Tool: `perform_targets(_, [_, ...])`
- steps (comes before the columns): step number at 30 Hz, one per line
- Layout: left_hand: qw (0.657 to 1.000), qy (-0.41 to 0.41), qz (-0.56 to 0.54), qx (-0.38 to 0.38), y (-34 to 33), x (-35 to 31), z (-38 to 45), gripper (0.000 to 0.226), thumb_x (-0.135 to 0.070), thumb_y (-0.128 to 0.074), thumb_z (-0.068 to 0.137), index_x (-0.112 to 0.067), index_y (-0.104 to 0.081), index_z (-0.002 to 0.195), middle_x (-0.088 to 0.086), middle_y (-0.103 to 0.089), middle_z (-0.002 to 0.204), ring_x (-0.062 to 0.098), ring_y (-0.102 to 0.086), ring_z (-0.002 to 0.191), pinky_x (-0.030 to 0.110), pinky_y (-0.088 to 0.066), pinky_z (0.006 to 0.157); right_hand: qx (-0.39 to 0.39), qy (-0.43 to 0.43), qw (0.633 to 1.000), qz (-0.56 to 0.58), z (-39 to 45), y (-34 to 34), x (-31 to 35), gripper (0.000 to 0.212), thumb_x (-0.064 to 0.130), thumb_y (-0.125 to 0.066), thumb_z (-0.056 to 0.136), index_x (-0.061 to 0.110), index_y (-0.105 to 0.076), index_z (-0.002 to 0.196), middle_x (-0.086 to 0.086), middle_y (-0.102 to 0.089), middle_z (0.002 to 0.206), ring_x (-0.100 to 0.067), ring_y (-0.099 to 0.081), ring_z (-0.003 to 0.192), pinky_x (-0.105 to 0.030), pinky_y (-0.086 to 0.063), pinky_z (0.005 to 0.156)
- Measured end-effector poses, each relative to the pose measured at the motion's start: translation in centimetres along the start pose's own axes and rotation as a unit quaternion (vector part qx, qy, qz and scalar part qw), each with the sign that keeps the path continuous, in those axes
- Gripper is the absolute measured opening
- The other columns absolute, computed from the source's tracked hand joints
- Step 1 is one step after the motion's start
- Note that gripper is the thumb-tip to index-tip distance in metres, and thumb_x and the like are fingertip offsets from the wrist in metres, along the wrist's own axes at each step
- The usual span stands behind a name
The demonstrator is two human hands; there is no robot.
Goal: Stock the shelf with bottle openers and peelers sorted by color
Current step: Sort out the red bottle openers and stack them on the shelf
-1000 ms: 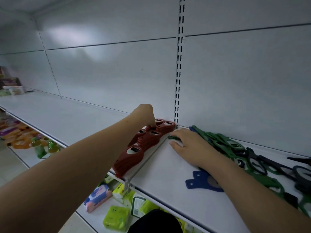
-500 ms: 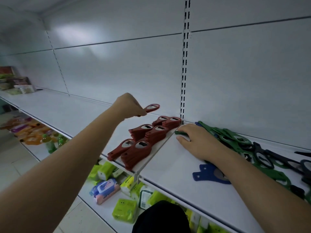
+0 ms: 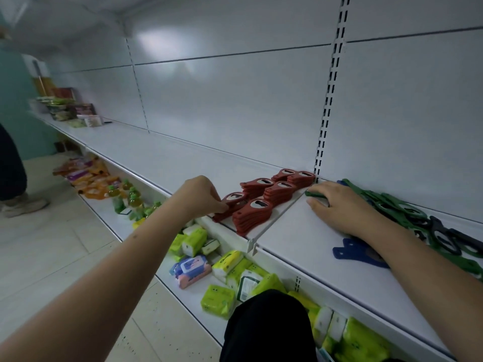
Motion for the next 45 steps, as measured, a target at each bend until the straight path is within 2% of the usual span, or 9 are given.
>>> perform_targets(8, [1.0, -0.024, 0.008, 0.015, -0.8, -1.1, -0.3, 0.031, -0.044, -0.073, 0.084, -0.014, -0.076, 0.094, 0.002, -0.075, 0.083, 0.009, -0.06, 0.067, 0.022, -0.045, 0.054, 0.004, 0.002, 1.0, 0.008, 0.0, -0.3, -0.1, 0.036, 0.033, -0.053, 0.099, 0.018, -0.06, 0.132, 0.003, -0.057, 0.131, -0.013, -0.052, 0.118, -0.026, -0.039, 0.102])
perform_targets(11, [0.994, -0.051, 0.02, -0.096, 1.0, -2.5, -0.8, 0.037, -0.048, -0.065, 0.089, -0.013, -0.07, 0.099, -0.002, -0.067, 0.084, 0.016, -0.06, 0.084, 0.027, -0.041, 0.065, -0.001, 0.005, 1.0, 0.009, 0.0, -0.1, -0.1, 0.036, 0.034, -0.052, 0.099, 0.018, -0.061, 0.13, 0.003, -0.058, 0.13, -0.012, -0.053, 0.117, -0.024, -0.039, 0.101])
perform_targets(16, [0.996, -0.072, 0.059, -0.009, -1.1, -5.7, -1.6, 0.063, -0.061, -0.069, 0.08, 0.001, -0.067, 0.072, 0.006, -0.051, 0.056, 0.016, -0.046, 0.052, 0.028, -0.037, 0.053, 0.001, 0.005, 1.0, 0.004, 0.1, -0.1, -0.1, 0.037, 0.034, -0.052, 0.099, 0.018, -0.06, 0.132, 0.003, -0.057, 0.131, -0.012, -0.053, 0.118, -0.025, -0.039, 0.102])
perform_targets(23, [0.996, -0.072, 0.043, 0.007, -1.4, -5.1, -1.3, 0.048, -0.052, -0.076, 0.079, -0.003, -0.075, 0.079, 0.005, -0.054, 0.057, 0.014, -0.044, 0.051, 0.025, -0.035, 0.051, -0.002, 0.005, 1.0, 0.003, 0.1, 0.0, -0.1, 0.037, 0.033, -0.052, 0.099, 0.018, -0.061, 0.131, 0.003, -0.057, 0.132, -0.013, -0.053, 0.119, -0.026, -0.039, 0.102])
perform_targets(29, [0.995, -0.086, 0.04, -0.013, -1.0, -5.2, -1.7, 0.055, -0.053, -0.074, 0.079, 0.001, -0.07, 0.072, 0.006, -0.044, 0.053, 0.016, -0.035, 0.05, 0.026, -0.028, 0.047, 0.002, 0.005, 1.0, 0.006, 0.2, -0.2, -0.2, 0.036, 0.034, -0.052, 0.099, 0.019, -0.061, 0.13, 0.002, -0.058, 0.132, -0.013, -0.052, 0.12, -0.027, -0.039, 0.104])
perform_targets(33, [0.994, -0.097, 0.041, -0.024, -0.8, -5.8, -1.7, 0.05, -0.052, -0.074, 0.081, -0.012, -0.063, 0.053, 0.001, -0.042, 0.046, 0.011, -0.035, 0.044, 0.021, -0.026, 0.044, 0.002, 0.002, 1.0, 0.006, 0.2, -0.2, -0.3, 0.037, 0.035, -0.052, 0.099, 0.019, -0.061, 0.131, 0.004, -0.057, 0.131, -0.011, -0.052, 0.119, -0.025, -0.039, 0.102])
perform_targets(37, [0.993, -0.107, 0.045, -0.038, -0.4, -6.0, -1.7, 0.046, -0.052, -0.074, 0.081, -0.006, -0.075, 0.075, 0.015, -0.068, 0.07, 0.013, -0.049, 0.053, 0.029, -0.045, 0.055, 0.002, 0.002, 1.0, 0.012, 0.2, -0.2, -0.2, 0.036, 0.034, -0.052, 0.099, 0.019, -0.061, 0.13, 0.004, -0.058, 0.131, -0.011, -0.052, 0.118, -0.025, -0.039, 0.103])
perform_targets(40, [0.992, -0.1, 0.052, -0.048, 0.4, -5.2, -1.5, 0.046, -0.053, -0.072, 0.082, -0.007, -0.076, 0.08, 0.011, -0.071, 0.071, 0.017, -0.062, 0.06, 0.028, -0.05, 0.058, 0.001, 0.004, 1.0, 0.011, 0.1, -0.1, -0.3, 0.036, 0.035, -0.052, 0.099, 0.019, -0.061, 0.13, 0.004, -0.058, 0.13, -0.01, -0.053, 0.118, -0.025, -0.039, 0.102])
perform_targets(45, [0.994, -0.062, 0.052, -0.068, 2.2, -2.7, -1.3, 0.037, -0.052, -0.072, 0.082, -0.015, -0.078, 0.08, 0.0, -0.068, 0.067, 0.007, -0.054, 0.061, 0.023, -0.038, 0.049, 0.005, 0.0, 1.0, 0.014, 0.1, -0.2, -0.1, 0.038, 0.036, -0.052, 0.099, 0.019, -0.06, 0.132, 0.003, -0.056, 0.133, -0.012, -0.052, 0.12, -0.028, -0.039, 0.105])
Point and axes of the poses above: each hand's wrist, its own z-axis towards the middle knuckle, its own y-axis out of the back of the hand, x = y × z, the point moved 8 cm from there along z, towards the middle knuckle
